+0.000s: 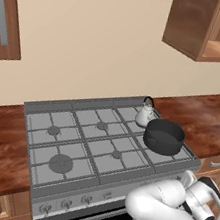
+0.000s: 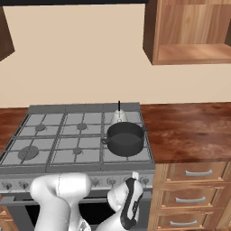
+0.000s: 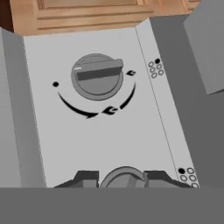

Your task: Pick the kettle from the cabinet and place it on a stove burner. Then pick the pot from the counter and place it on another stove burner. Finally, turn both burners on.

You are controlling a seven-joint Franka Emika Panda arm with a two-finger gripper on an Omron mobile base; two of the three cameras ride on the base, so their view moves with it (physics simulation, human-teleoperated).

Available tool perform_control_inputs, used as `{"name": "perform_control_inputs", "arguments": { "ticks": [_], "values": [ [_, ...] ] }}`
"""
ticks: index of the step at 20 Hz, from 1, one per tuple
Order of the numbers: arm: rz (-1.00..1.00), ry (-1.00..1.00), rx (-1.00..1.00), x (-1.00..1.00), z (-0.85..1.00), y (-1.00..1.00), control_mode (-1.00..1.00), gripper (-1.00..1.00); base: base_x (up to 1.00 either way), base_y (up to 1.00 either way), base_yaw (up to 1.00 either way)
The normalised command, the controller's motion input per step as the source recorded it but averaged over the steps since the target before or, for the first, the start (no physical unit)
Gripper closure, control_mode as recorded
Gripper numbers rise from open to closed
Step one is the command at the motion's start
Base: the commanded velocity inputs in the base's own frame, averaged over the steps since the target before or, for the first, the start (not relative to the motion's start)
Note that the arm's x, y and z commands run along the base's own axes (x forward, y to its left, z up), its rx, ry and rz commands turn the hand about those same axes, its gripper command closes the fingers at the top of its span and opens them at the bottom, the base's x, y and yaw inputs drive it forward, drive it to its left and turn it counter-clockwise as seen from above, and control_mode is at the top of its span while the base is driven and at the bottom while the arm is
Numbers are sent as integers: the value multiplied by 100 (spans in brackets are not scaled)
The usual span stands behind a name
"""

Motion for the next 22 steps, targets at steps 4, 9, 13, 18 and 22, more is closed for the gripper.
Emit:
{"name": "perform_control_inputs", "arguments": {
  "ticks": [4,9,13,18,22],
  "values": [
    [1,7,-7,0,-3,20,-100,-100,0,0,0],
    [0,1,3,-1,-2,3,-100,-100,0,0,0],
    [0,-2,5,-25,0,-1,-100,-100,0,0,0],
    [0,0,7,-29,1,-7,-100,-100,0,0,0],
    [0,-1,8,-27,24,-10,-100,-100,0,0,0]
  ]
}}
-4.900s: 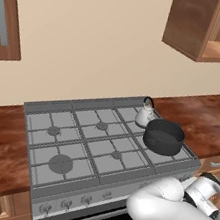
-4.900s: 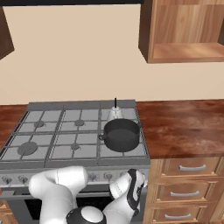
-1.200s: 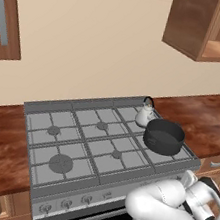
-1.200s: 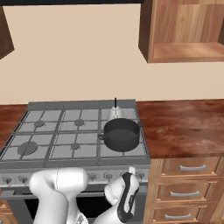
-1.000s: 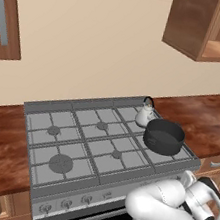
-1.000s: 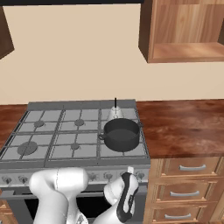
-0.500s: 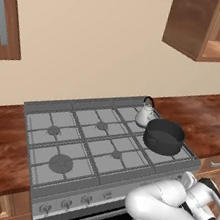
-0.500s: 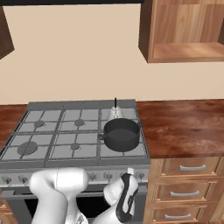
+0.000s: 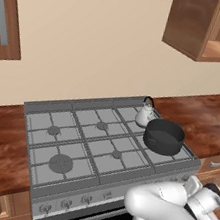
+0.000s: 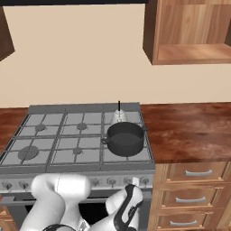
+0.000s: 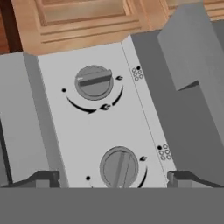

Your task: Pick the kettle from the cabinet and place it on a stove burner. Then pick the pot from the counter and place it on another stove burner. Finally, turn both burners on.

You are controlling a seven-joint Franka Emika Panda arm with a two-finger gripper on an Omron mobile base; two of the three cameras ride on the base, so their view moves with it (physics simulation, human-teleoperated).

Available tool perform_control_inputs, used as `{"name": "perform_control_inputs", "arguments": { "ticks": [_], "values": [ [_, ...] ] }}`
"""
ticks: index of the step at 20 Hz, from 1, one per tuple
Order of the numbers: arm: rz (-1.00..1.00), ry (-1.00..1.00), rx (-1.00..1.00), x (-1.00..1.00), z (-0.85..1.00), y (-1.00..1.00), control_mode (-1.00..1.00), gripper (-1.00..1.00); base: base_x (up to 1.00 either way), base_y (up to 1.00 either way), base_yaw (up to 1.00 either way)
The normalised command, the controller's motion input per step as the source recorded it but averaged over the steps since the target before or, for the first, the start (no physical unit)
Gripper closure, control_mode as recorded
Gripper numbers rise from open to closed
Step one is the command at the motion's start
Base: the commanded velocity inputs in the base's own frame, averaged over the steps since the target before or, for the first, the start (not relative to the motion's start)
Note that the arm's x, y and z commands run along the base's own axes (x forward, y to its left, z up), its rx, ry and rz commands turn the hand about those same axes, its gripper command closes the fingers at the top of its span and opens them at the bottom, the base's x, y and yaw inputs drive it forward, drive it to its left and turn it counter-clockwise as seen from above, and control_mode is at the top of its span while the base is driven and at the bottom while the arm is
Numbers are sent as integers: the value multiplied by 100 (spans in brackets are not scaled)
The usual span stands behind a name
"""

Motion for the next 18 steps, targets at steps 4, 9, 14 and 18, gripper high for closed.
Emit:
{"name": "perform_control_inputs", "arguments": {
  "ticks": [4,9,14,18],
  "values": [
    [0,0,18,-12,52,-25,-100,-100,0,0,0],
    [0,0,23,-4,52,-29,-100,-100,0,0,0],
    [2,1,36,-5,11,-32,-100,-100,0,0,0],
    [3,0,49,-5,-13,-34,-100,-100,0,0,0]
  ]
}}
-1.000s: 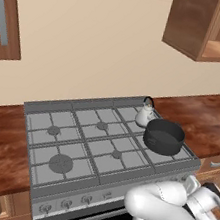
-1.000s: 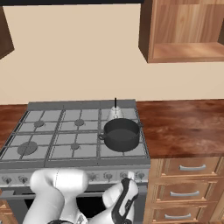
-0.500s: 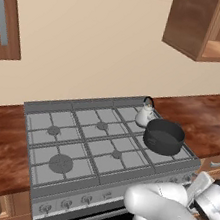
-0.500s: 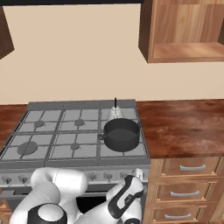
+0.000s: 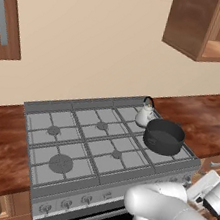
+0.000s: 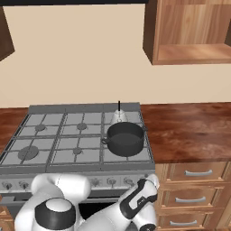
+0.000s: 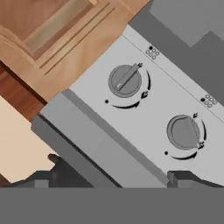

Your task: Pick the kettle from the cabinet and place it on a stove burner. Then pick the pot from the counter and place it on another stove burner. Finally, turn both burners on.

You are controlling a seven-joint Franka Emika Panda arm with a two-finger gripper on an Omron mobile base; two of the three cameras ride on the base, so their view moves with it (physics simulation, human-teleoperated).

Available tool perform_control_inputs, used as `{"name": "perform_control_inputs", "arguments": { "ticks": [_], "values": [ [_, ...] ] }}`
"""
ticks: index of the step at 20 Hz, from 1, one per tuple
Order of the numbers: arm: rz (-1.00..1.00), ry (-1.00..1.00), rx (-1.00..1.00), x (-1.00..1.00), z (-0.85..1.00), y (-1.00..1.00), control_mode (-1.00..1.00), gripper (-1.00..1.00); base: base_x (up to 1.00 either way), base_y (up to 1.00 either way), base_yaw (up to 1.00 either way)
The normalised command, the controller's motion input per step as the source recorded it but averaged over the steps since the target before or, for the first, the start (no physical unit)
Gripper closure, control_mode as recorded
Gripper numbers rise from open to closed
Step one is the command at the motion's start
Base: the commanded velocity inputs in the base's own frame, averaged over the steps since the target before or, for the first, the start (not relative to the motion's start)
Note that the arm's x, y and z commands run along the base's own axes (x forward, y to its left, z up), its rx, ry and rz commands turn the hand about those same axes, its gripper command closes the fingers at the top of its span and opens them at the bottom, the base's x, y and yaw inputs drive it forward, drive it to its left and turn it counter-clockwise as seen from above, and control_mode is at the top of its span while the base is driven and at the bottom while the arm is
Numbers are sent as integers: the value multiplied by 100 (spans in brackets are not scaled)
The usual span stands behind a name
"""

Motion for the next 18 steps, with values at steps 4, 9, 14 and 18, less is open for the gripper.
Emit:
{"name": "perform_control_inputs", "arguments": {
  "ticks": [4,9,14,18],
  "values": [
    [0,0,40,0,-14,-27,-100,-100,0,0,0],
    [0,0,31,0,-6,-22,-100,-100,0,0,0],
    [0,0,10,0,-27,0,-100,-100,0,0,0],
    [0,0,7,4,-22,0,-100,-100,0,0,0]
  ]
}}
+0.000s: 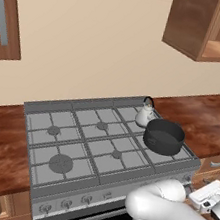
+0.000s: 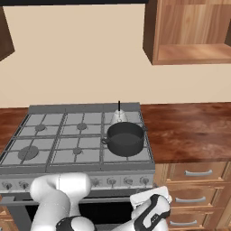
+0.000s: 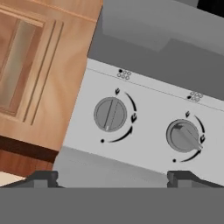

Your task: Pick the kettle from the cabinet and place it on a stove burner. Then pick the pot from the counter and place it on another stove burner. Finally, turn both burners on.

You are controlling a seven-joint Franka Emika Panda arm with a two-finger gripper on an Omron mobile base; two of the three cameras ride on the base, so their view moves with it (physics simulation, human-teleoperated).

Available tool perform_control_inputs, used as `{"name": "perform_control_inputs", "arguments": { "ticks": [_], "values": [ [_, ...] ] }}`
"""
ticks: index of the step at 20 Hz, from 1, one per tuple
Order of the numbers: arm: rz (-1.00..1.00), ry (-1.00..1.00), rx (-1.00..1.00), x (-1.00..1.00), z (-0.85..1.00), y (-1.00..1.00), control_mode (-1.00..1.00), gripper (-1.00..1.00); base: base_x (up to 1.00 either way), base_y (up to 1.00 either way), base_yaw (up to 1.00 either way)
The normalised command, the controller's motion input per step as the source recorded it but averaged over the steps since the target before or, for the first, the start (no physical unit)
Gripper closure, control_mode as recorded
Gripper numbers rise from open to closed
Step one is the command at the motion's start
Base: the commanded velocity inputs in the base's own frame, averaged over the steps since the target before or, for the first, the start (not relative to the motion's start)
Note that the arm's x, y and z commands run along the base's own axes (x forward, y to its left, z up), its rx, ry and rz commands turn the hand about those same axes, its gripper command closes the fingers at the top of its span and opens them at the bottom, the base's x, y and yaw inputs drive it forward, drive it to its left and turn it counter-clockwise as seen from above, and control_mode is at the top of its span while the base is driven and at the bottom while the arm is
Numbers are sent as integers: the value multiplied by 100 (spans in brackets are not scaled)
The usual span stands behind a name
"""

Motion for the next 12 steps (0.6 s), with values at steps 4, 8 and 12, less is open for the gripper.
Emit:
{"name": "perform_control_inputs", "arguments": {
  "ticks": [4,8,12],
  "values": [
    [0,0,7,12,-5,0,-100,-100,0,0,0],
    [0,0,4,23,-1,0,-100,-100,0,0,0],
    [0,0,2,20,-9,1,-100,-100,0,0,0]
  ]
}}
